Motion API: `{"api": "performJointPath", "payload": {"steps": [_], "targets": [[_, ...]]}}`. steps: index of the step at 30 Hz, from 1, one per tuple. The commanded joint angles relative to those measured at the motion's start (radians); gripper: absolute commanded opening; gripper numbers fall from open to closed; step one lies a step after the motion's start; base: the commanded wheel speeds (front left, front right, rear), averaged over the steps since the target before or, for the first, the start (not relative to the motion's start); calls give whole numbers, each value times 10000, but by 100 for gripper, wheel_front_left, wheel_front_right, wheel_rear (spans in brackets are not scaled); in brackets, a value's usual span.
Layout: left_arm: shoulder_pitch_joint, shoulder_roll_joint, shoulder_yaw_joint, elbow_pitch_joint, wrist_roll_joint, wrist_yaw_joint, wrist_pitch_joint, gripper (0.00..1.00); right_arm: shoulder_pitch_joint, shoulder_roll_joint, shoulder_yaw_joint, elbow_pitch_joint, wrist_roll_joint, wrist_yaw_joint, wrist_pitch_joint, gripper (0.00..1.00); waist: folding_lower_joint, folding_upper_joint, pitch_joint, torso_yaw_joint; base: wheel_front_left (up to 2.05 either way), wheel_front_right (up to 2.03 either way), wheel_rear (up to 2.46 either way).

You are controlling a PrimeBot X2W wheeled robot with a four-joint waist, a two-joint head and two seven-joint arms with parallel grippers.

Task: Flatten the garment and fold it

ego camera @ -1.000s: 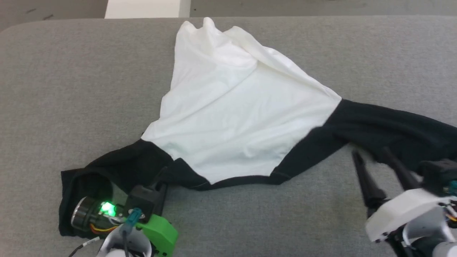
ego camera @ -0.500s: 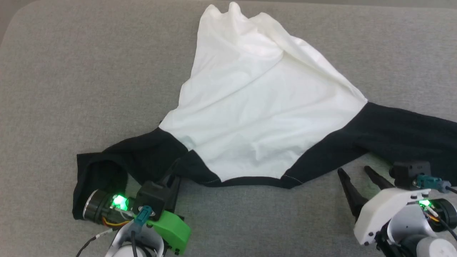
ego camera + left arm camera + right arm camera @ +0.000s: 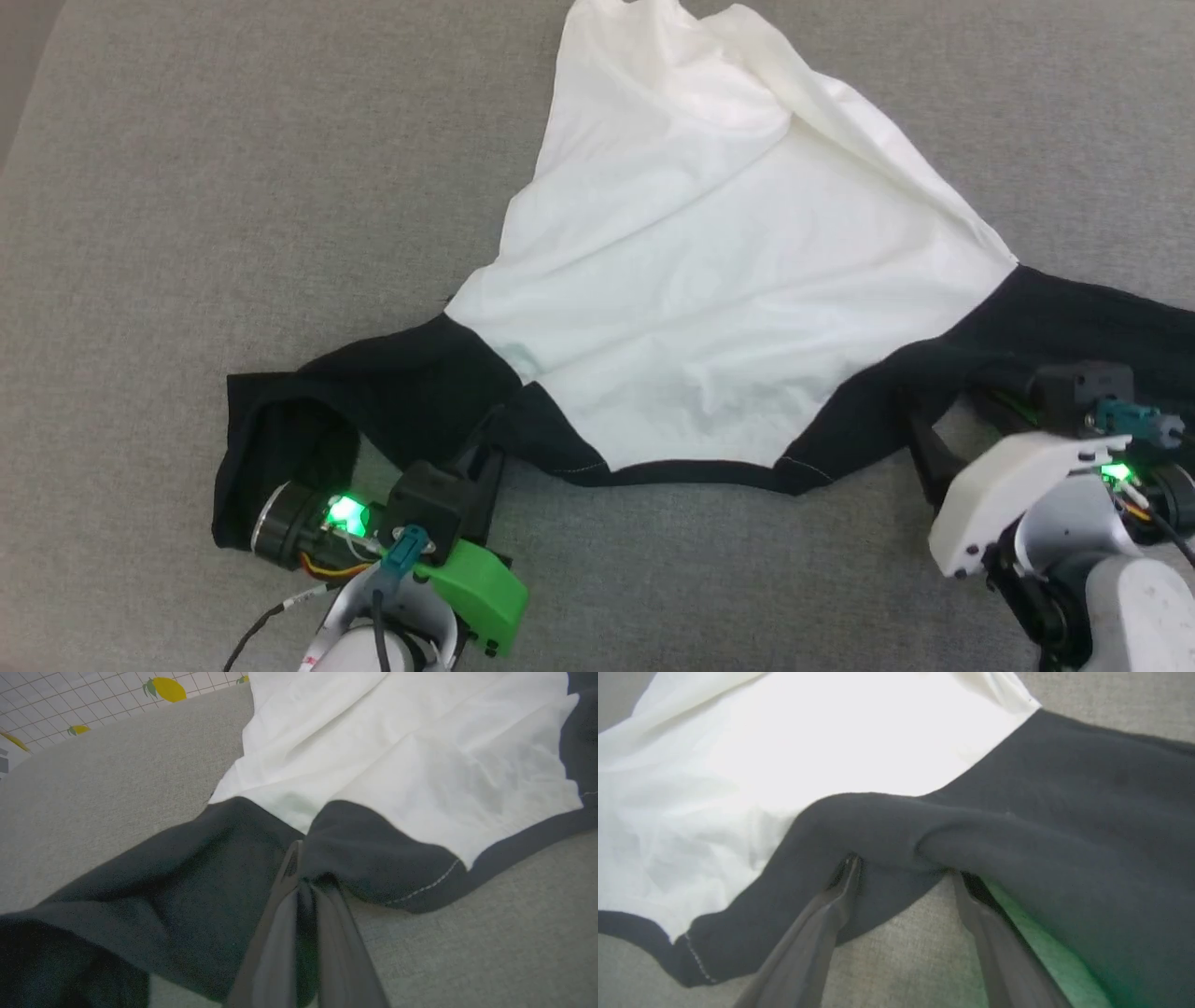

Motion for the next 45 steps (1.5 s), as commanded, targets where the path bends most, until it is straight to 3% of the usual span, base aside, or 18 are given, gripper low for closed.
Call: {"api": "performJointPath", "payload": {"steps": [1,4,5,7,8,15,22,32,45], "targets": [[-217,-76,-40,52,-67,-59,-79,0,-134,10,34,482,-74,-15,55,100,0,0,60,63,0,0,0],[-343,-133,-103,175,-89,-107,-111,0,-570,10,81,902,-3,-15,-169,100,0,0,79,91,0,0,0],[-378,-144,-115,213,-97,-119,-122,0,-691,10,82,1036,22,-15,-243,74,0,0,67,88,0,0,0],[-450,-158,-141,295,-114,-153,-158,0,-961,10,16,1292,182,-15,-543,7,0,0,-1,76,0,0,0],[-478,-160,-145,332,-126,-163,-185,0,-1078,10,12,1396,218,-15,-729,0,0,0,-58,61,0,0,0],[-473,-155,75,104,-322,-66,-653,0,-1368,10,-139,1216,763,-15,-2150,0,0,0,-714,-216,0,0,0],[-842,-87,374,-856,-647,-207,-914,0,-1470,10,-156,-384,1359,-15,-2631,0,0,0,-1575,-699,0,0,0],[-2472,334,690,-1969,-698,-633,60,0,-2765,-187,37,-2439,1373,-15,-1733,0,0,0,-2886,-1378,0,0,0],[-5384,127,1420,-2572,-1448,-797,1715,0,-4967,-437,386,-2955,1893,-15,-168,0,0,0,-3873,-1827,0,0,0]]}}
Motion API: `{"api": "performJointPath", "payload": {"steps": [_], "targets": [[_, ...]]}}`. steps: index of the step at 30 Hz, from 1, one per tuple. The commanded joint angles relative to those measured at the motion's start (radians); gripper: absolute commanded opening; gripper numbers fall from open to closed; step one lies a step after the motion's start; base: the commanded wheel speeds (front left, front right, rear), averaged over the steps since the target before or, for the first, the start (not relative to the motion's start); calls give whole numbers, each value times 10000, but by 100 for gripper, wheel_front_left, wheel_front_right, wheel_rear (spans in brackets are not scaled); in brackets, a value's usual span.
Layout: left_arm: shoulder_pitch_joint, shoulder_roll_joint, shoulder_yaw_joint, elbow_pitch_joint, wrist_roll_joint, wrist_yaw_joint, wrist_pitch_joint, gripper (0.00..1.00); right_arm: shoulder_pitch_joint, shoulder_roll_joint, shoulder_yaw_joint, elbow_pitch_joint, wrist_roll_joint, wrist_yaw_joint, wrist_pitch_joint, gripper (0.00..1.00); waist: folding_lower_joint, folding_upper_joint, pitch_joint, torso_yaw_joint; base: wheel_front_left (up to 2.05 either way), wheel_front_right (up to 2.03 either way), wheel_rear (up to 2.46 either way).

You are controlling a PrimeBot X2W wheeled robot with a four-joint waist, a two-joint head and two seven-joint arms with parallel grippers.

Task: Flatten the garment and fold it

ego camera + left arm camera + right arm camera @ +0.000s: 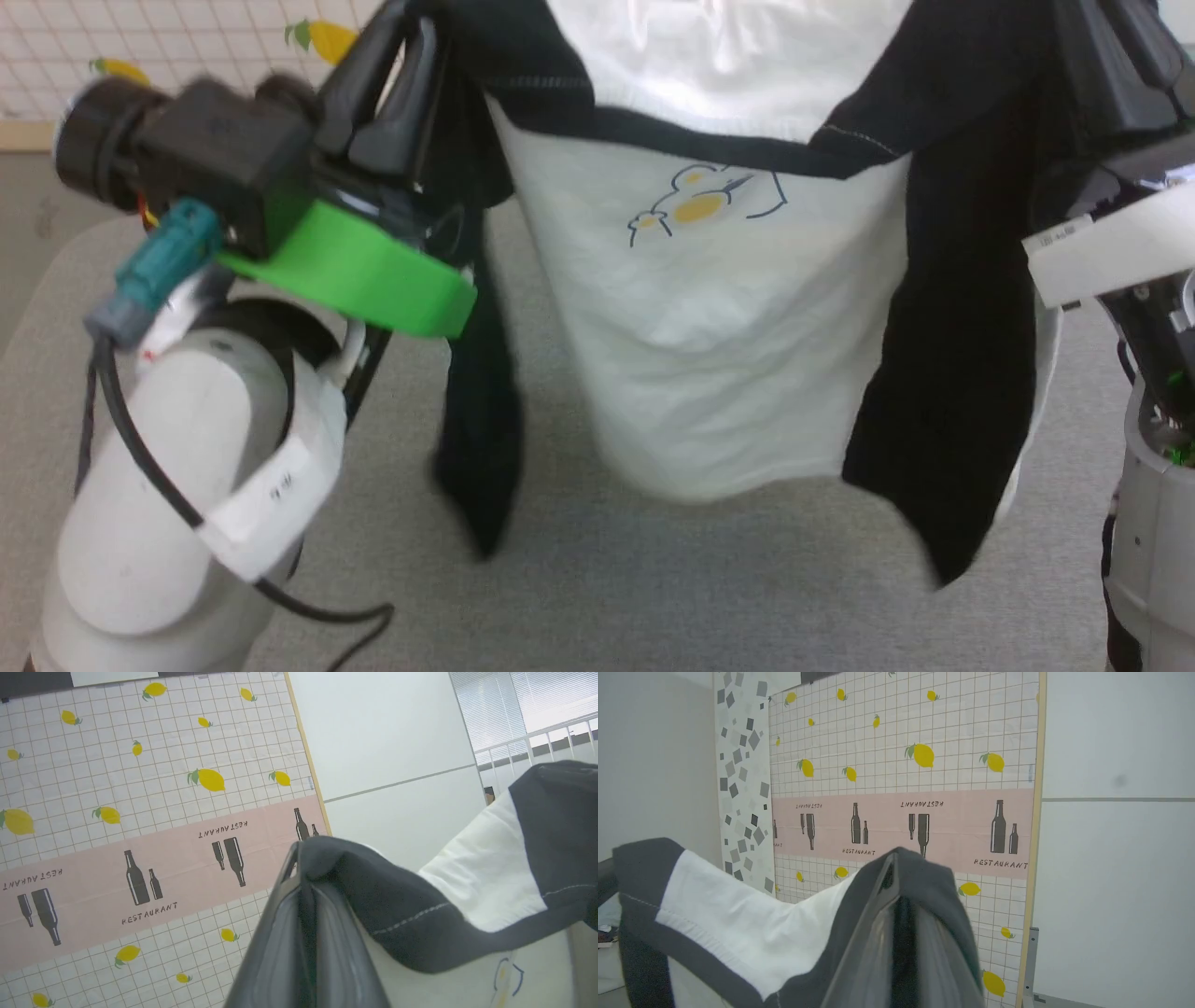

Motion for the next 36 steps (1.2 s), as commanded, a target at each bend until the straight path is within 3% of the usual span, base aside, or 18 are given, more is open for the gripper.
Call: {"api": "performJointPath", "payload": {"steps": [1,9,19,27,36], "targets": [[-359,-69,35,27,-136,-37,169,0,-245,38,32,-20,130,-15,174,0,0,0,-248,-243,0,0,0],[-1377,-98,97,362,-319,-17,1135,0,-1056,295,65,220,521,-15,1258,0,0,0,-80,-605,0,0,0],[-3820,-156,186,2226,-278,-236,1976,0,-3640,401,-215,2073,226,-15,1891,0,0,0,1790,-974,0,0,0],[-7182,-172,-17,4774,750,-430,1901,0,-6920,430,-232,4721,-652,-15,766,0,0,0,3892,-1243,0,0,0],[-9318,-469,-5,6993,1705,319,401,0,-9428,439,-355,7323,-1935,-15,-993,0,0,0,5554,-869,0,0,0]]}}
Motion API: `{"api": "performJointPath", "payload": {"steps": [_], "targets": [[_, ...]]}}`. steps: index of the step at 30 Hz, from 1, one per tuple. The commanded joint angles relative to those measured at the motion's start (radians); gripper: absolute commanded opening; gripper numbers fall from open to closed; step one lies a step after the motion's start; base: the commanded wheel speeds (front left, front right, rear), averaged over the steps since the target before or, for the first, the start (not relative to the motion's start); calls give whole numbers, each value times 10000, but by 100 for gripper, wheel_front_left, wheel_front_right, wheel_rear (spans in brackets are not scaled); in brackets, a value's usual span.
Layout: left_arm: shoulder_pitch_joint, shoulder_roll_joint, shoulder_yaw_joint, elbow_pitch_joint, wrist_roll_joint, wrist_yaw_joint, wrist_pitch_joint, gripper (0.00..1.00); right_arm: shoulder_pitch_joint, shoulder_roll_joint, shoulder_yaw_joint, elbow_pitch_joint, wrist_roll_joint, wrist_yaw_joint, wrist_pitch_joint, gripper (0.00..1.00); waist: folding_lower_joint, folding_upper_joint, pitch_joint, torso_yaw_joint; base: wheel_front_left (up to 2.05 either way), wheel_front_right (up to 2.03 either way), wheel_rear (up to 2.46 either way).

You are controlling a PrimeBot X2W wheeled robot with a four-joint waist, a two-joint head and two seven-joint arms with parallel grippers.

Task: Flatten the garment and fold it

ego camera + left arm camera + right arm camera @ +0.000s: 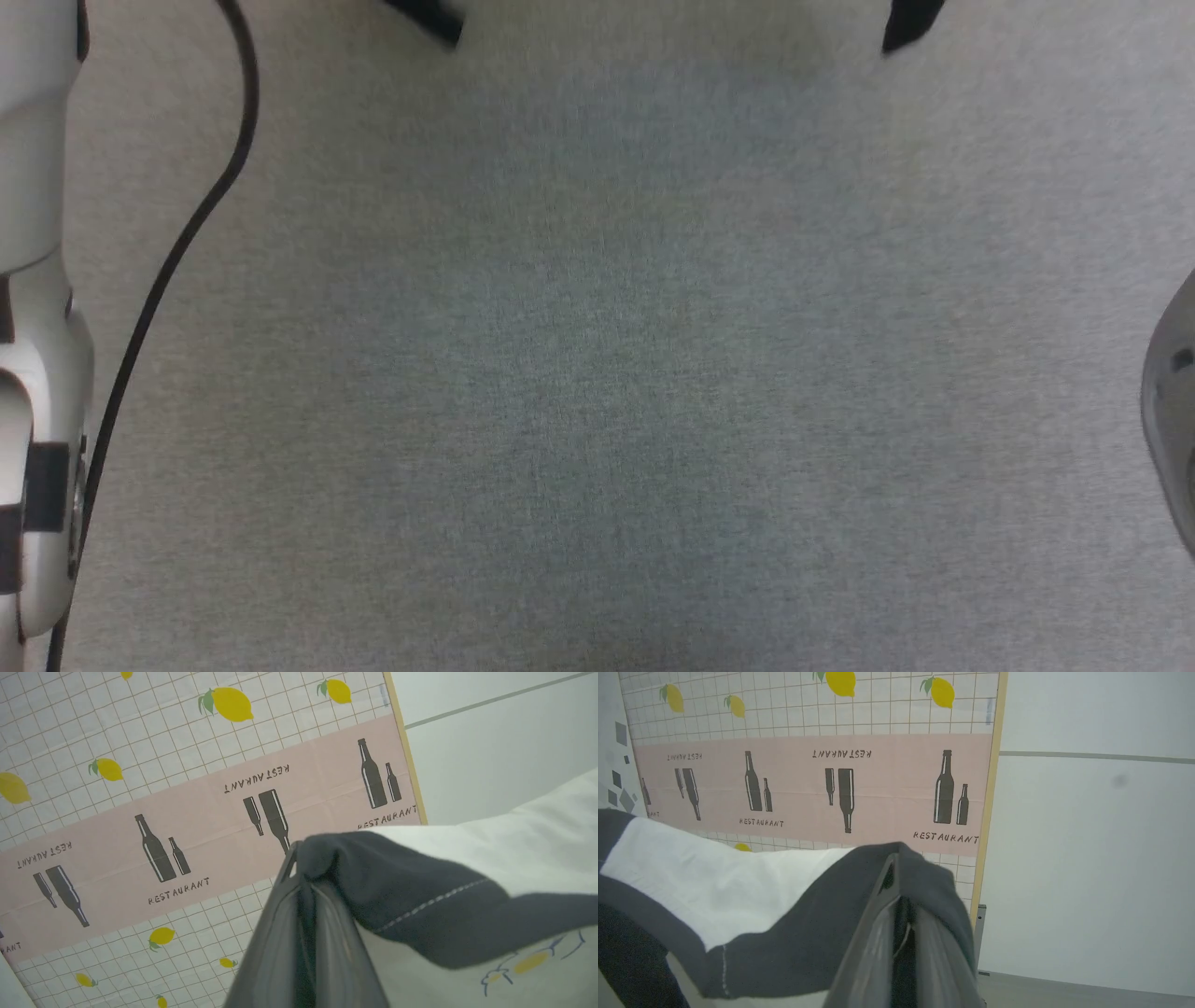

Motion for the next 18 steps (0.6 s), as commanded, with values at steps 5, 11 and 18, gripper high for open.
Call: {"api": "performJointPath", "payload": {"steps": [5,11,18], "targets": [[-303,-270,4,704,264,472,-1329,0,-770,-180,262,1036,-575,-15,-950,0,-2,0,1824,520,0,0,0],[59,-155,-180,1106,447,597,-2337,0,-452,-474,1168,1505,-203,-15,-1643,0,-2,0,2530,732,0,0,0],[1221,270,-650,320,358,-8,-2712,0,913,-1667,2567,634,1624,-15,-1660,0,-2,0,2717,800,0,0,0]]}}
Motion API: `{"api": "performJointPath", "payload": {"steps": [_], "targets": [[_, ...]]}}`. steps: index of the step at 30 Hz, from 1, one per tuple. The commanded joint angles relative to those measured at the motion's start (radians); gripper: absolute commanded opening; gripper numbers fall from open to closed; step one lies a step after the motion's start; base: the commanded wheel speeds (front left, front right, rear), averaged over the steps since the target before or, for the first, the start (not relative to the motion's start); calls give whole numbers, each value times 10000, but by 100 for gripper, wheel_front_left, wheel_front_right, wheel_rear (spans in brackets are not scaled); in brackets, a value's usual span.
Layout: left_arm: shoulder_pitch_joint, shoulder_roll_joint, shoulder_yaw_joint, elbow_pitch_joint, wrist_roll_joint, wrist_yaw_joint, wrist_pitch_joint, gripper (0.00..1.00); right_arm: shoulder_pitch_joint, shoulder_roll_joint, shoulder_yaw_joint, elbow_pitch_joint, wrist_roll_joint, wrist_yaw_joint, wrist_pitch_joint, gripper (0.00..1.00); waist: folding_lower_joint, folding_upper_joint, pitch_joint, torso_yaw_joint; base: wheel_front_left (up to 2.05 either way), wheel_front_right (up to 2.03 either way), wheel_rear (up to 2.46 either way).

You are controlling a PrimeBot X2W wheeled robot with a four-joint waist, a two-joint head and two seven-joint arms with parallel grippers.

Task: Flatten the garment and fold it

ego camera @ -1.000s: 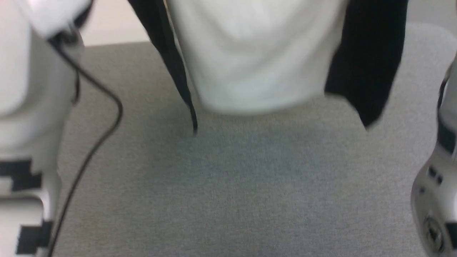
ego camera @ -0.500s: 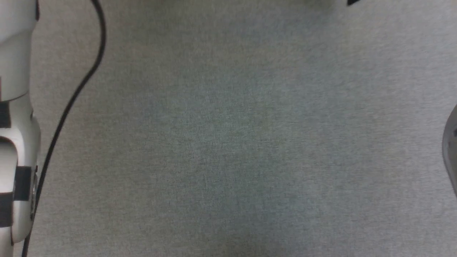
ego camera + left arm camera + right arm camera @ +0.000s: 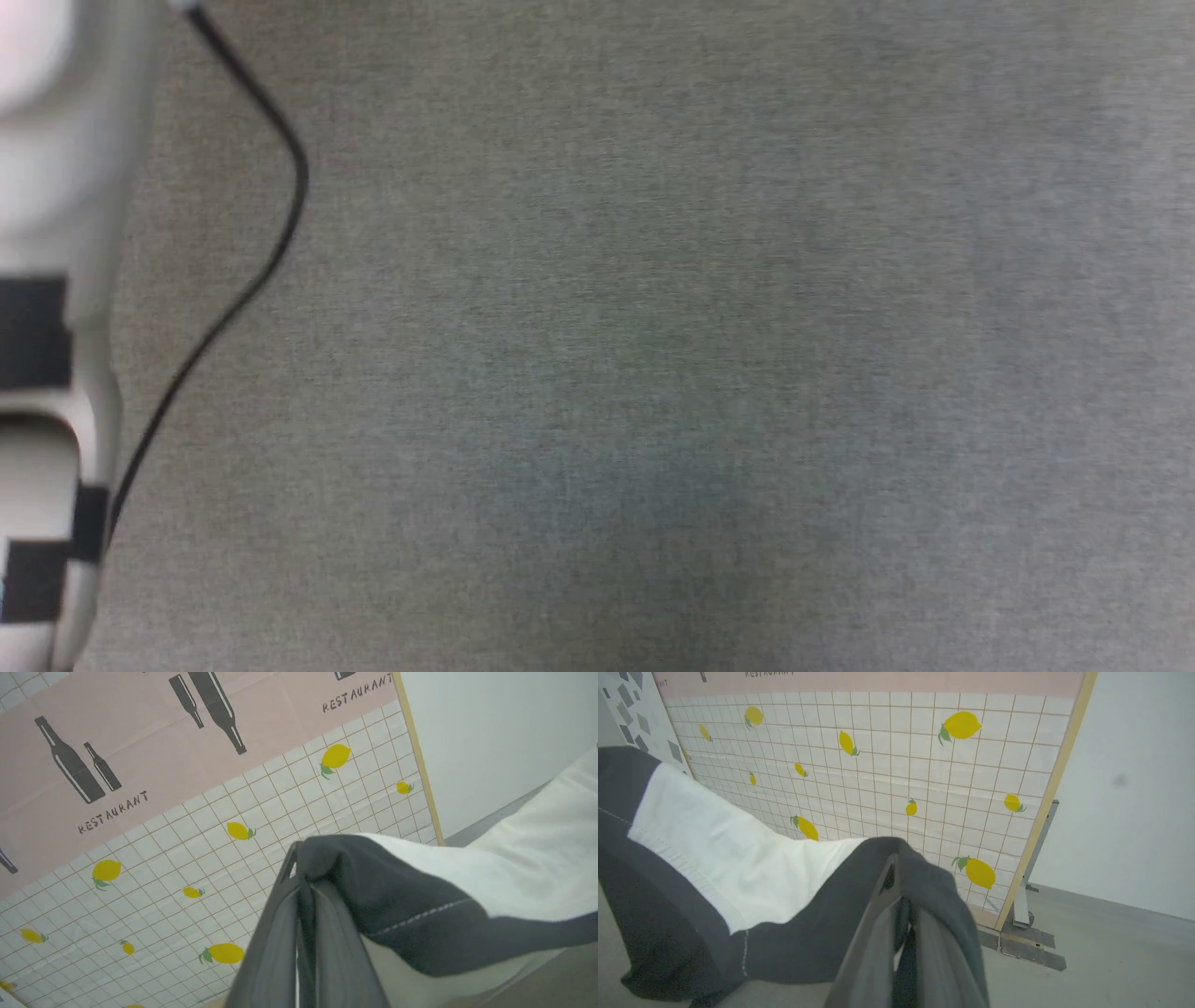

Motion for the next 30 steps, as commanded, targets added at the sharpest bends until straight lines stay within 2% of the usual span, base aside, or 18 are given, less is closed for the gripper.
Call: {"api": "performJointPath", "payload": {"steps": [1,6,10,14,19,24,30], "targets": [[444,157,-54,-397,-90,-88,-21,0,408,-311,92,-413,387,-15,47,0,-3,0,59,129,0,0,0],[2550,511,-409,-2432,-384,-148,449,0,2434,-1382,-110,-2263,1601,-15,420,0,-3,0,-278,186,0,0,0],[4447,931,-634,-4398,-387,249,853,0,4346,-1745,-829,-3968,2082,-15,698,0,-3,0,-668,203,0,0,0],[6218,1332,-965,-5895,-383,579,1305,0,6264,-1481,-1599,-5425,2262,-15,970,0,-3,0,-1155,147,0,0,0],[8173,1609,-1364,-6554,-541,1035,1899,0,8408,-918,-2135,-6550,2174,-15,1333,0,-3,0,-1844,39,0,0,0],[9763,1628,-1678,-6409,-1098,1311,2240,0,10218,-598,-2216,-6792,1999,-15,1601,0,-3,0,-2518,-26,0,0,0],[11118,1698,-2131,-6129,-1760,1263,2729,0,11862,-436,-2198,-6702,1939,-15,1879,0,-3,0,-3161,-109,0,0,0]]}}
